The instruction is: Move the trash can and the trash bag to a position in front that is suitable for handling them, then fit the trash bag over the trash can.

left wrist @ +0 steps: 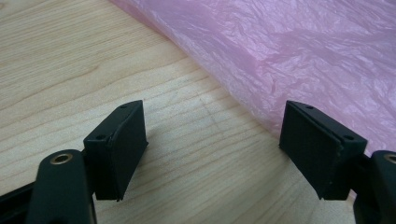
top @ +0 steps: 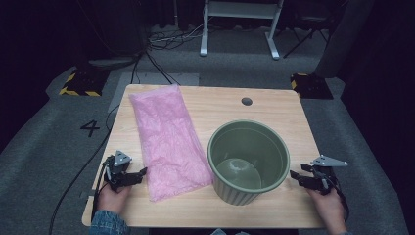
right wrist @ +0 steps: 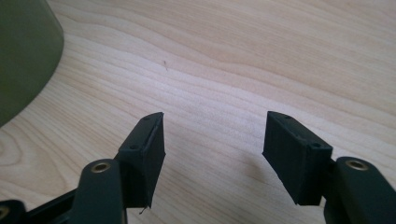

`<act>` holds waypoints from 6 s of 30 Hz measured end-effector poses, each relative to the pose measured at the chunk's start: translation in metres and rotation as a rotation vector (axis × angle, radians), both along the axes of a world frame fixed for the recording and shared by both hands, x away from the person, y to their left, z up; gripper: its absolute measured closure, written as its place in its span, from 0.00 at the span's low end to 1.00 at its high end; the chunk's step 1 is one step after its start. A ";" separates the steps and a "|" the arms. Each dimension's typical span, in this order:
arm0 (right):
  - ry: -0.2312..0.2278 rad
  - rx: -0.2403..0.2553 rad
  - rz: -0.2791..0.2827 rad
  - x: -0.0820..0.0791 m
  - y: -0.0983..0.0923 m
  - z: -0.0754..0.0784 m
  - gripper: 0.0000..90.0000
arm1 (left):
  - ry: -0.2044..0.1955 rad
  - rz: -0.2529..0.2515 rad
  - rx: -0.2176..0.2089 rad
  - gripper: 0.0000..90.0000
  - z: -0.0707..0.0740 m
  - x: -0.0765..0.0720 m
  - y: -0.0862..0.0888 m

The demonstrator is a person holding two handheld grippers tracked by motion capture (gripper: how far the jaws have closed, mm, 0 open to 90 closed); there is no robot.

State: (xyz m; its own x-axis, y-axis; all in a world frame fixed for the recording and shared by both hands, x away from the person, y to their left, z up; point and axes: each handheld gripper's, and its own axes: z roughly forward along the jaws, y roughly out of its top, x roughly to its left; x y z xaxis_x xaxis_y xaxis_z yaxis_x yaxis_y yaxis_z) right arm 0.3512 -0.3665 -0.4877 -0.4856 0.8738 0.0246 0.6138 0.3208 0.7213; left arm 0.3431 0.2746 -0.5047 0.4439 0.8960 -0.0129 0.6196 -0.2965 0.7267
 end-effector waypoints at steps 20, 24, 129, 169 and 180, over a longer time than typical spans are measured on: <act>-0.043 -0.008 -0.011 0.007 0.009 -0.016 0.23 | 0.008 0.018 -0.039 0.30 0.003 -0.001 0.007; -0.042 -0.008 -0.005 0.008 0.009 -0.016 0.22 | -0.021 0.022 -0.053 0.31 0.014 -0.003 0.008; -0.041 -0.003 0.206 0.001 0.060 -0.016 0.22 | -0.415 -0.303 -0.328 0.98 0.198 0.015 -0.043; -0.040 0.000 0.292 0.001 0.101 -0.016 0.23 | -0.511 -0.462 -0.328 0.98 0.303 -0.001 -0.029; -0.041 0.001 0.325 0.000 0.106 -0.016 0.23 | -0.561 -0.539 -0.382 0.98 0.328 -0.006 -0.049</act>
